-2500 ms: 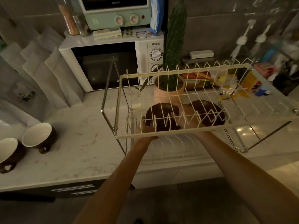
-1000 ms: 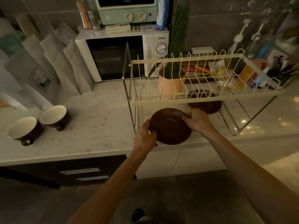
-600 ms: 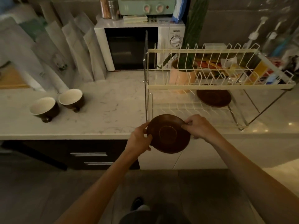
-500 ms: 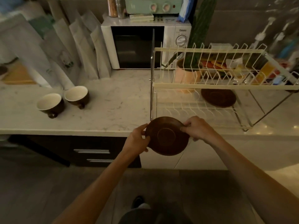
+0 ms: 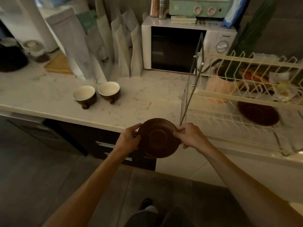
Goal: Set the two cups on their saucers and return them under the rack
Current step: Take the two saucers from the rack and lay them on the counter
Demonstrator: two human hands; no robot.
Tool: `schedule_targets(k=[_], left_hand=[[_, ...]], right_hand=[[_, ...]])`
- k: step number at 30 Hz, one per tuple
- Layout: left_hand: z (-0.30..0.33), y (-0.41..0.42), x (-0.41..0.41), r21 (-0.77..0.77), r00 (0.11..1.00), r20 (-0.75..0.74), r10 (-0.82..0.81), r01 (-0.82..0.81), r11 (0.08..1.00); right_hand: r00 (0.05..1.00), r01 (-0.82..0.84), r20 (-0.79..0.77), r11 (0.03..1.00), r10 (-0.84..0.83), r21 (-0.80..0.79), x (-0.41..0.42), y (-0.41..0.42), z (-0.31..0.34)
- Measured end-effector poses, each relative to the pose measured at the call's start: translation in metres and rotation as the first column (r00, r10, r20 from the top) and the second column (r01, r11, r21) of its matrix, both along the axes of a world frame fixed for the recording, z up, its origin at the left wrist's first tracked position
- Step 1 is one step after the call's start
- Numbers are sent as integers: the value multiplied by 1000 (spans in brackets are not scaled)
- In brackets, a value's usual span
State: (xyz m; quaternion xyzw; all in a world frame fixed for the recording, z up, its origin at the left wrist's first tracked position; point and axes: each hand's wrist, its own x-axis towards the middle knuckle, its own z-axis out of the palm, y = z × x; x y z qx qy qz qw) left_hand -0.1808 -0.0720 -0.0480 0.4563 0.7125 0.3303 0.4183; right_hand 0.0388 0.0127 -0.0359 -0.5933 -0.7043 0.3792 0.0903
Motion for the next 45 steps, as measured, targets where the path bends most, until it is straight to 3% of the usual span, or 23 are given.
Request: schedule_targets(k=[7, 20, 26, 36, 45], left_hand=[[-1, 26, -51, -33, 979, 56, 198, -196, 980], [-17, 130, -92, -23, 950, 179, 257, -257, 966], [-26, 176, -98, -39, 943, 178, 280, -278, 960], [-35, 221, -97, -11, 973, 29, 229, -229, 973], [-37, 237, -95, -15, 966, 58, 250, -250, 968]], right_hand=[[995, 74, -67, 997, -73, 13, -60, 18, -5], [952, 304, -53, 951, -302, 53, -123, 94, -22], [917, 396, -66, 917, -393, 43, -136, 134, -33], [866, 499, -75, 866, -495, 39, -147, 171, -47], [858, 512, -76, 858, -509, 39, -147, 184, -57]])
